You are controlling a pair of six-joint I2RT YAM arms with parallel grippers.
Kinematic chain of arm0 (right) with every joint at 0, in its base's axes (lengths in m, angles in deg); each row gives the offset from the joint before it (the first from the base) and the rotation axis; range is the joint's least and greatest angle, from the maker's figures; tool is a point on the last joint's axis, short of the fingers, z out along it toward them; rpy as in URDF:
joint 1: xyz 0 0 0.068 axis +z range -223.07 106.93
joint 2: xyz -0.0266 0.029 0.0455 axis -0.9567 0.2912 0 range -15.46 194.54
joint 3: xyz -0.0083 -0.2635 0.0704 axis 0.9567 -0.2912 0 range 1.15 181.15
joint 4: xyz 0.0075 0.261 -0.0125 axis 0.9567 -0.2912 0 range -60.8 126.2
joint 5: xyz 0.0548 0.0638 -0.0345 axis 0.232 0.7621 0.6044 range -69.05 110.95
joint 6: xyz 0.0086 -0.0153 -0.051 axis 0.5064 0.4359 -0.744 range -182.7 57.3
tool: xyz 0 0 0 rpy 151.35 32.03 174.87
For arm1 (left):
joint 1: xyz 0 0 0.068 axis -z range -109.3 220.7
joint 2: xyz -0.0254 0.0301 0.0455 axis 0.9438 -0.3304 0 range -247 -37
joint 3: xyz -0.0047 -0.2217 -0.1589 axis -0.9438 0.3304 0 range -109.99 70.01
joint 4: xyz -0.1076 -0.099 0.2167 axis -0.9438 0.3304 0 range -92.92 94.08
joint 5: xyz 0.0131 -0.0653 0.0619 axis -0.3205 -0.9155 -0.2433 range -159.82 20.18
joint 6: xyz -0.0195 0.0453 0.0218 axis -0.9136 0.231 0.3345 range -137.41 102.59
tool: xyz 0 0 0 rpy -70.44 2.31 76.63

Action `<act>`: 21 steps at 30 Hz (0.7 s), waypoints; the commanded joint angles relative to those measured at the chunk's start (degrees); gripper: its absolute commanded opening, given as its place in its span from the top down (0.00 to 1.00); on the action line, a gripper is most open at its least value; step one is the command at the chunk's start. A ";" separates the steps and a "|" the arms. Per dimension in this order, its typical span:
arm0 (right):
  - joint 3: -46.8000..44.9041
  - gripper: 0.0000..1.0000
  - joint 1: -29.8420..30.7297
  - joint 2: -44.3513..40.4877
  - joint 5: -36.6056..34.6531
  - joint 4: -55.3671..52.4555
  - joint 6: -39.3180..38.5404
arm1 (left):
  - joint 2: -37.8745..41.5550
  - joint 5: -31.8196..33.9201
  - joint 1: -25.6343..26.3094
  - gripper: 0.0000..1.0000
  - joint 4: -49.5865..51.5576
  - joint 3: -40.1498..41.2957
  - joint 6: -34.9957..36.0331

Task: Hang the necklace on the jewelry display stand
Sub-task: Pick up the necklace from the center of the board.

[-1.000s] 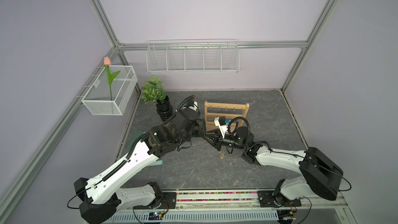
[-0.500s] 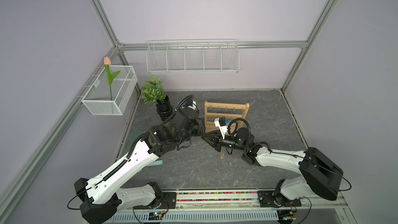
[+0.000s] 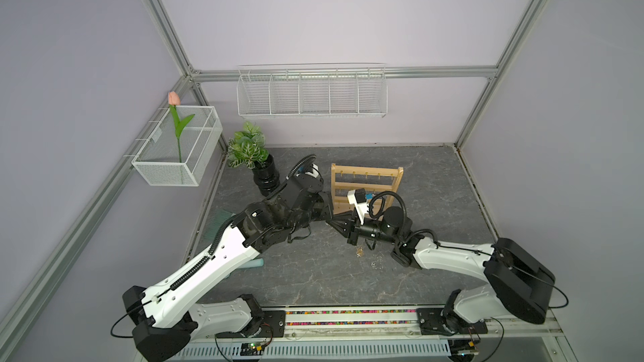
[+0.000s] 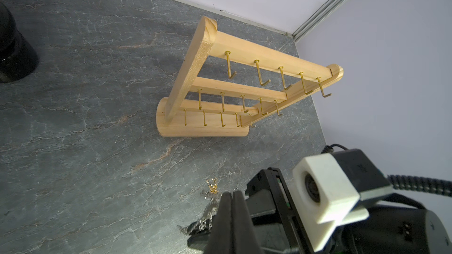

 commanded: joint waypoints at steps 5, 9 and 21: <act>0.09 0.77 0.51 2.15 0.21 4.04 1.42 | 0.17 -0.41 -0.40 1.00 -0.91 0.55 -1.20; 0.32 0.73 0.54 3.89 0.76 5.46 2.02 | 0.78 0.52 -0.41 1.00 -0.74 0.44 -1.29; 0.38 0.74 0.89 5.07 1.19 8.71 3.17 | 0.48 0.37 -0.45 1.00 -0.48 0.58 -1.20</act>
